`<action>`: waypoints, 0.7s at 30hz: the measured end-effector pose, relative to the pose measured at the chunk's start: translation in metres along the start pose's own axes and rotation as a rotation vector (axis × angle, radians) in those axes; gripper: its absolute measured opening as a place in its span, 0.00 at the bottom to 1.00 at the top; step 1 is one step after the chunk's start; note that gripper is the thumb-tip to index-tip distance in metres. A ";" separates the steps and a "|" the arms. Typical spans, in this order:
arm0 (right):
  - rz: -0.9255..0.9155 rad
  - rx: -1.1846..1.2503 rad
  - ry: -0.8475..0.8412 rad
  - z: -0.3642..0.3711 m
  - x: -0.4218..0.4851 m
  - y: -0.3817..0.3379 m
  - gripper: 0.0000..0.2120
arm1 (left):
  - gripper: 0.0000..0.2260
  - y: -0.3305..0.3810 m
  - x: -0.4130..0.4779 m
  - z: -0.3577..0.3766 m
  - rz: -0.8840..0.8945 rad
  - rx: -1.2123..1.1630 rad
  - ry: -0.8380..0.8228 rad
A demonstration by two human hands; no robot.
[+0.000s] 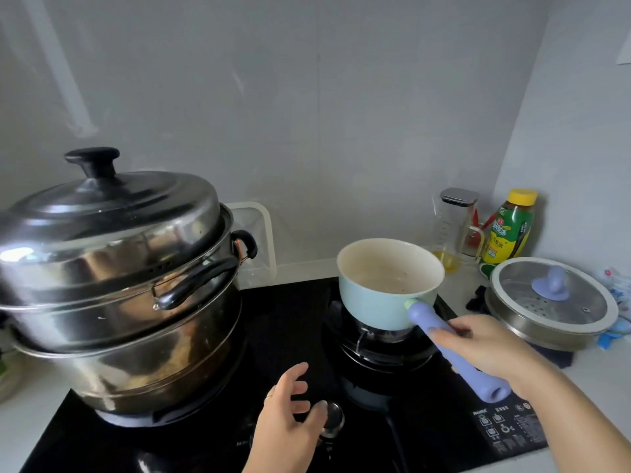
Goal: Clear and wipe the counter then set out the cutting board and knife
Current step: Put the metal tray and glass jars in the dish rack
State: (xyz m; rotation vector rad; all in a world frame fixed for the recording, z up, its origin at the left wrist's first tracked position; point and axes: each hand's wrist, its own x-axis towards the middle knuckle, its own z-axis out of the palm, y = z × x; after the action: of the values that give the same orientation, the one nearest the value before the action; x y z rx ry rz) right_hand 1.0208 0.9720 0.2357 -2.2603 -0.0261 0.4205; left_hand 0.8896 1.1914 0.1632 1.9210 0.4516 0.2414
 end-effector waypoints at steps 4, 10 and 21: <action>-0.323 -0.243 0.485 0.025 -0.032 -0.028 0.24 | 0.18 -0.003 -0.013 -0.025 0.031 -0.062 0.042; -0.574 0.148 -0.007 0.148 -0.078 -0.057 0.08 | 0.11 -0.016 -0.056 -0.100 0.007 -0.118 0.233; -0.723 -0.068 -0.722 0.394 -0.262 -0.092 0.11 | 0.10 -0.148 -0.330 -0.271 -0.384 -0.061 0.915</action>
State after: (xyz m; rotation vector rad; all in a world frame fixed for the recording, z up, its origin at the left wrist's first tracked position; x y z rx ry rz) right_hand 0.6630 1.2797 0.1394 -1.8738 -1.1890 0.8004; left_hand 0.4598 1.3309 0.1455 1.5320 1.3738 0.8703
